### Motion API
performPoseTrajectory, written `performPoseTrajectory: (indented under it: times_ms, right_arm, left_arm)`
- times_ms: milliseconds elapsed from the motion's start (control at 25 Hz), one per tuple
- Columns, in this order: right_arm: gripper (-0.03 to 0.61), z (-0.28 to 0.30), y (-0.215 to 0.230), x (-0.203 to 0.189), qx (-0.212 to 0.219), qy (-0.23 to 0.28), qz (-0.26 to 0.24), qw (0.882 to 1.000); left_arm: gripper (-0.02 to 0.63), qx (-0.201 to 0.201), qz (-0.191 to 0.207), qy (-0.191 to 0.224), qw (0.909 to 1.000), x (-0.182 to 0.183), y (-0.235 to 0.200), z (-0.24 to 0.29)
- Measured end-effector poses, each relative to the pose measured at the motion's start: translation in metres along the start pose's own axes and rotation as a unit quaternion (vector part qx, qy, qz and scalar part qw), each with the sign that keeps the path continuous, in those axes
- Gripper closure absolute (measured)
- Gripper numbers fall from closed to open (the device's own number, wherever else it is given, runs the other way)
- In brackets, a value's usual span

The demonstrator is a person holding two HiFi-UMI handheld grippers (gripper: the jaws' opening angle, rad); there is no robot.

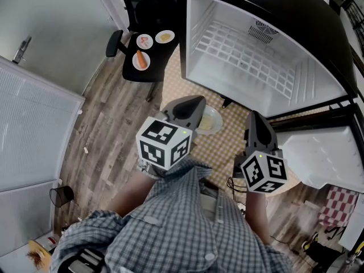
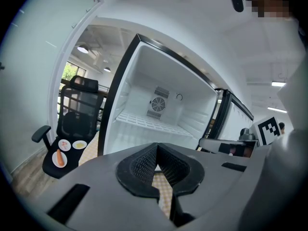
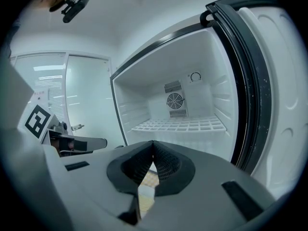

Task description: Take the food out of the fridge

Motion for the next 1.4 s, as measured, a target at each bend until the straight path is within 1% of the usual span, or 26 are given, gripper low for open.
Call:
performPoseTrajectory:
  times_ms: [160,320,520,680,1400]
  right_arm:
    - [0.569,-0.0008,-0.0017,-0.0013,0.004,-0.002,-0.001,1.000]
    - [0.569,0.0005,-0.0059,-0.0010,0.013,-0.002,-0.006,1.000]
    - [0.569,-0.0001,-0.0065,-0.0032,0.015,-0.005,-0.001,1.000]
    - [0.569,-0.0011,-0.0052,-0.0039,0.014,-0.006,0.001,1.000]
    - [0.569,0.0003,-0.0039,-0.0080,0.021,-0.018,0.003,1.000]
  left_arm:
    - [0.609,-0.008,0.000,-0.001,1.0000,-0.0002,0.0017,-0.0018]
    - [0.609,-0.011,-0.011,0.001,0.9999,-0.0007,0.0012,-0.0039]
    - [0.609,-0.001,-0.040,-0.001,0.9992,-0.0028,-0.0044,-0.0070]
    - [0.609,0.005,-0.039,-0.002,0.9992,-0.0027,-0.0063,-0.0094]
    - [0.609,-0.003,-0.056,-0.006,0.9984,-0.0060,-0.0049,-0.0083]
Point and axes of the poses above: the fingertips, and each gripper's own axes: z forward along the fingers, y to its right, x out of its top, the point moved 4 cm from there along -z, backward along the fingers
